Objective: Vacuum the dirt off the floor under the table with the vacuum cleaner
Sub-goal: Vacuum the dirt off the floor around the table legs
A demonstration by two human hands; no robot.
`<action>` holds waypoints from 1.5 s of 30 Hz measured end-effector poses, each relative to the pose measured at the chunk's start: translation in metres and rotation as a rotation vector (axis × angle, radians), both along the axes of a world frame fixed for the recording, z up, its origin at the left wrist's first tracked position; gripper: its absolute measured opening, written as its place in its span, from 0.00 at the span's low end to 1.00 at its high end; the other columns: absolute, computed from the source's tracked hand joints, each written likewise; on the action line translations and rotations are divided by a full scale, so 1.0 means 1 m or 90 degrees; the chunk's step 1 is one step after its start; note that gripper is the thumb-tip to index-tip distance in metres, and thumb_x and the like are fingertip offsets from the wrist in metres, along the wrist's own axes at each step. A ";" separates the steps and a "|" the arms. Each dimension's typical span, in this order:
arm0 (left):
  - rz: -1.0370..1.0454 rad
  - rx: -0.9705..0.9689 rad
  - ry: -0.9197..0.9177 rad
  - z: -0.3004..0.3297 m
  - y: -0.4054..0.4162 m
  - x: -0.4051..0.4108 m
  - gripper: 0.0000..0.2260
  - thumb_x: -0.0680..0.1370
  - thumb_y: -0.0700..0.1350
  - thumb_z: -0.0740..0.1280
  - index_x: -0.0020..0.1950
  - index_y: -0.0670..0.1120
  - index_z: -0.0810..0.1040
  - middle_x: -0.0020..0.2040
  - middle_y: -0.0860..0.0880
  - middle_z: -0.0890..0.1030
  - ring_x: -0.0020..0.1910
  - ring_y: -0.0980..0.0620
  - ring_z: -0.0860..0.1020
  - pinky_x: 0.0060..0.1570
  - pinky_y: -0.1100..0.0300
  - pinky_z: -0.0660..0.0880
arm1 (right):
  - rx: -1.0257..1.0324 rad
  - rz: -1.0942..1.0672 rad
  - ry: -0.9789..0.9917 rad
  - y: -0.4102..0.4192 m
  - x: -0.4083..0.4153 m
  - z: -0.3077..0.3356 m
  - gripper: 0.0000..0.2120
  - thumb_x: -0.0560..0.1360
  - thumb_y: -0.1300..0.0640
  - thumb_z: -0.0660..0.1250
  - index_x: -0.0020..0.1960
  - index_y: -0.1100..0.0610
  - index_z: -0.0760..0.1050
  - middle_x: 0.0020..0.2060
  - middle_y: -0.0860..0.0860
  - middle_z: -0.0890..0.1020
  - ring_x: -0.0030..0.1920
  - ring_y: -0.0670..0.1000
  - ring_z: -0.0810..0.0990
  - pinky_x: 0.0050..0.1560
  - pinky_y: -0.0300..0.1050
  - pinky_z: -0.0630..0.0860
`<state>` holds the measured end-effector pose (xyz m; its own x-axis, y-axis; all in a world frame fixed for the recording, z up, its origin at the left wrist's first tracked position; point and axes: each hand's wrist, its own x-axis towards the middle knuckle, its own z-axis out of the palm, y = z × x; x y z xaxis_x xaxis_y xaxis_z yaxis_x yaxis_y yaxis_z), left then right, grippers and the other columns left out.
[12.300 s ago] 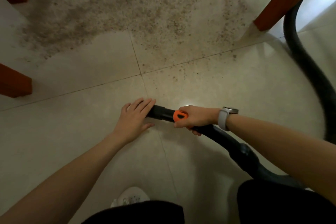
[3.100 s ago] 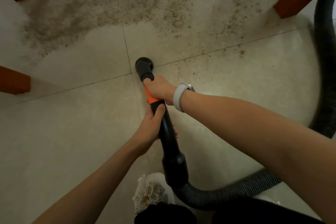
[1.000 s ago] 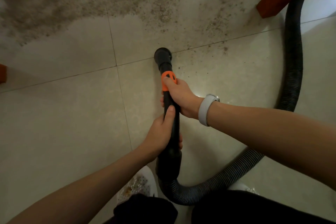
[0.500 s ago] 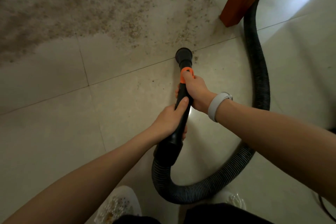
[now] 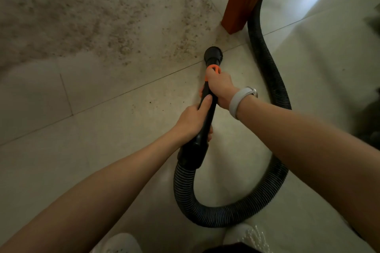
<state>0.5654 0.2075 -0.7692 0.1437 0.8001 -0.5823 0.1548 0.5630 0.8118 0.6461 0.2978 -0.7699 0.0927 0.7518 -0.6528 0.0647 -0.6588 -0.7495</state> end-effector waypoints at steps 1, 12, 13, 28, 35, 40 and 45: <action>0.012 0.003 -0.006 0.000 0.005 0.003 0.24 0.81 0.60 0.52 0.48 0.40 0.73 0.31 0.42 0.78 0.27 0.45 0.78 0.34 0.53 0.78 | 0.006 0.007 -0.012 0.007 0.001 0.000 0.07 0.79 0.58 0.57 0.51 0.62 0.66 0.31 0.55 0.72 0.25 0.52 0.74 0.25 0.41 0.75; -0.036 -0.109 -0.221 -0.018 0.007 0.067 0.24 0.81 0.60 0.47 0.68 0.45 0.62 0.38 0.43 0.79 0.36 0.47 0.80 0.43 0.56 0.79 | 0.026 0.193 -0.216 0.008 0.052 0.001 0.13 0.77 0.51 0.59 0.57 0.59 0.69 0.40 0.55 0.76 0.35 0.56 0.80 0.39 0.50 0.80; -0.067 -0.119 -0.228 -0.018 0.003 0.071 0.24 0.81 0.59 0.47 0.69 0.44 0.62 0.39 0.43 0.79 0.38 0.47 0.81 0.42 0.57 0.79 | 0.024 0.168 -0.187 0.001 0.061 0.001 0.10 0.77 0.53 0.59 0.54 0.58 0.69 0.37 0.55 0.75 0.30 0.54 0.78 0.34 0.47 0.78; -0.512 0.171 0.592 -0.061 -0.040 0.012 0.32 0.78 0.58 0.61 0.77 0.50 0.52 0.76 0.43 0.53 0.74 0.43 0.55 0.70 0.48 0.58 | 0.060 0.204 -0.433 -0.046 0.140 0.005 0.22 0.77 0.55 0.63 0.68 0.54 0.60 0.42 0.50 0.72 0.39 0.54 0.78 0.44 0.55 0.80; -0.584 0.127 0.701 -0.077 -0.062 -0.021 0.40 0.77 0.59 0.62 0.77 0.53 0.39 0.77 0.43 0.36 0.76 0.40 0.38 0.72 0.41 0.47 | 0.053 0.215 -0.351 -0.047 0.164 0.015 0.13 0.77 0.55 0.62 0.60 0.54 0.68 0.40 0.52 0.75 0.31 0.51 0.78 0.25 0.40 0.76; -0.559 0.110 0.729 -0.080 -0.069 -0.037 0.42 0.76 0.62 0.62 0.77 0.51 0.38 0.77 0.43 0.37 0.76 0.40 0.39 0.73 0.41 0.48 | 0.050 0.329 -0.277 -0.062 0.146 0.016 0.11 0.78 0.54 0.61 0.60 0.53 0.68 0.40 0.53 0.76 0.31 0.50 0.77 0.27 0.38 0.75; -0.530 0.086 0.726 -0.084 -0.078 -0.047 0.44 0.75 0.64 0.62 0.77 0.50 0.38 0.77 0.43 0.36 0.76 0.40 0.39 0.73 0.42 0.49 | 0.052 0.344 -0.283 -0.062 0.139 0.017 0.12 0.79 0.54 0.61 0.61 0.53 0.68 0.40 0.53 0.76 0.31 0.49 0.77 0.29 0.39 0.74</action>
<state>0.5187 0.1299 -0.8531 0.1042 0.7745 -0.6239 0.9945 -0.0871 0.0580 0.7850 0.2360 -0.7531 -0.0623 0.8129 -0.5791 0.6787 -0.3909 -0.6218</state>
